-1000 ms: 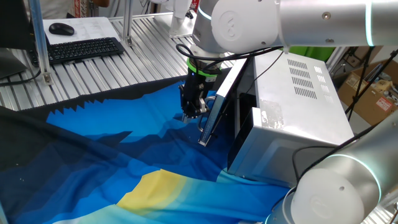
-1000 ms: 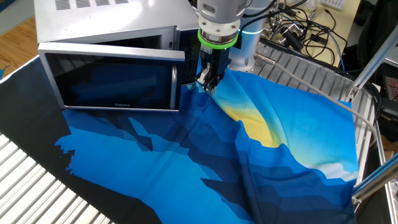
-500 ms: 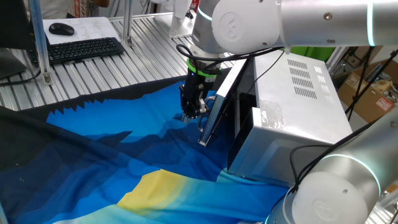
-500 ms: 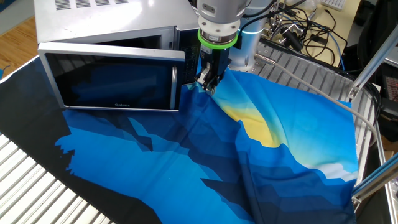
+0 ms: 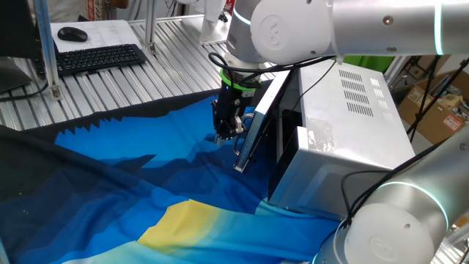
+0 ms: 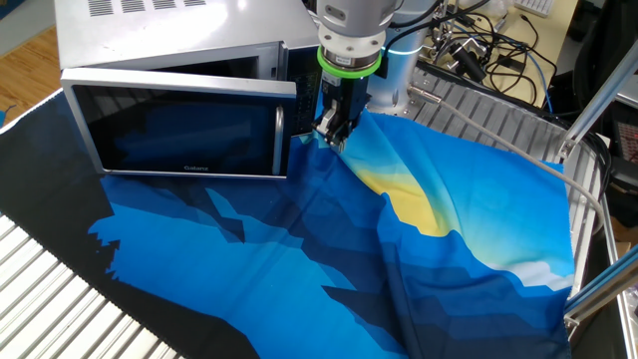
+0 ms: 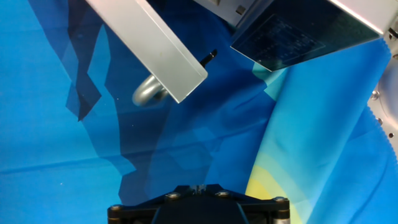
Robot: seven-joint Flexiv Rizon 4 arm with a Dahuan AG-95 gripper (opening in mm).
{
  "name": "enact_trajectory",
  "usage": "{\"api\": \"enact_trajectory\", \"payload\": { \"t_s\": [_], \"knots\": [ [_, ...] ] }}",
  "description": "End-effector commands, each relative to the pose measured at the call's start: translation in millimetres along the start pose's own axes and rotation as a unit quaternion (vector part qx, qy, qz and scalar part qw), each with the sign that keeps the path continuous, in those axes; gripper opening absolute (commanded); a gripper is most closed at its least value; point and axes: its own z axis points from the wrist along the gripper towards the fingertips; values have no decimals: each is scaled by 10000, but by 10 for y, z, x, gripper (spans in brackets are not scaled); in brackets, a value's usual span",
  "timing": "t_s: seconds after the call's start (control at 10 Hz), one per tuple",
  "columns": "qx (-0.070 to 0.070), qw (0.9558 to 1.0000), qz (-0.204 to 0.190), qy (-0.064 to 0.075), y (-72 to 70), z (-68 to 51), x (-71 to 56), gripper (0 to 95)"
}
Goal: Open the microwave door
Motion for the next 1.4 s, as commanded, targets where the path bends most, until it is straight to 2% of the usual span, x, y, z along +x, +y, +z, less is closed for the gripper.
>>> {"api": "enact_trajectory", "payload": {
  "t_s": [0.1, 0.5, 0.9, 1.4],
  "knots": [
    [5, 10000, -30, -4, 2, 1, 3, 0],
    [-3, 10000, -34, -23, 3, 2, 3, 0],
    [-20, 9997, -246, 9, 11, 9, 3, 0],
    [-19, 9996, -263, -39, 12, 9, 3, 0]
  ]
}}
